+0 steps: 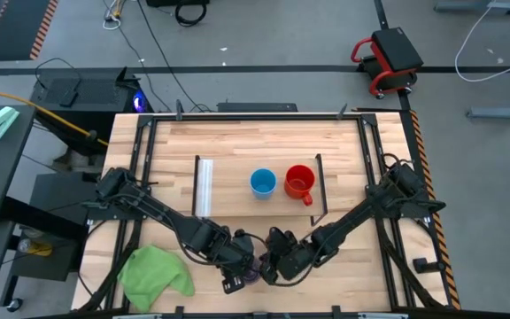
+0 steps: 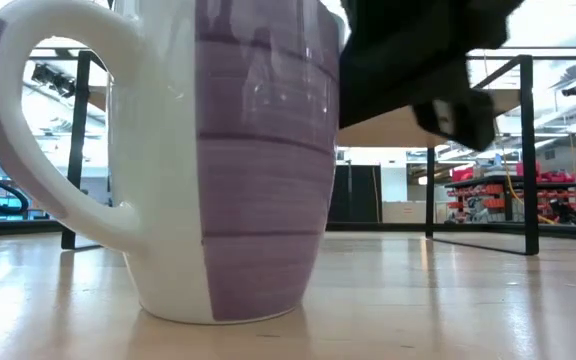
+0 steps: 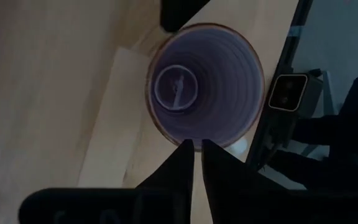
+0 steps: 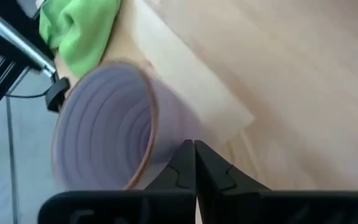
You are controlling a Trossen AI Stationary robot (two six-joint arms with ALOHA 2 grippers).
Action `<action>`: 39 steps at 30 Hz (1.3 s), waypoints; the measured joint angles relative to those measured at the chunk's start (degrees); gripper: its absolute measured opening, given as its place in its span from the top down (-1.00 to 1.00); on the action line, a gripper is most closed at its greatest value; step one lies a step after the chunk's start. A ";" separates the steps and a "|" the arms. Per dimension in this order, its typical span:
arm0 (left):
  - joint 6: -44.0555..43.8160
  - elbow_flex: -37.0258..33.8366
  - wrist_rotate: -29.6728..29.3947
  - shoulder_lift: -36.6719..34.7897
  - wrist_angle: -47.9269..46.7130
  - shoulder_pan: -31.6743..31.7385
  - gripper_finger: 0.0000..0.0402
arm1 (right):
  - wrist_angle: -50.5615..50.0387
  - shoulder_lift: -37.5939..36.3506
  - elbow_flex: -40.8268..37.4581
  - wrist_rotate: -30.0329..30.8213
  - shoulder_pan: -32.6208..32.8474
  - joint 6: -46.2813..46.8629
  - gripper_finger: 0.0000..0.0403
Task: Stack small to large cups/mugs on shelf
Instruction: Put the purple mug to the left of the blue cup on the shelf
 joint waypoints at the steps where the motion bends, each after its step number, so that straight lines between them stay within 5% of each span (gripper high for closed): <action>1: 0.08 0.00 -0.02 0.00 0.00 0.04 0.81 | 0.45 0.00 0.00 -0.54 -0.56 -0.80 1.00; 9: 0.28 0.00 -0.17 0.00 -2.65 0.31 0.79 | -1.66 -0.51 0.00 -1.21 -0.29 0.21 1.00; 20: 1.19 0.00 -0.37 0.00 -2.98 0.31 0.79 | -5.27 -1.34 0.02 -1.11 8.72 10.74 1.00; 39: 1.38 0.00 -0.09 0.00 -3.08 1.60 0.67 | 3.43 1.36 0.02 -2.57 3.13 3.48 1.00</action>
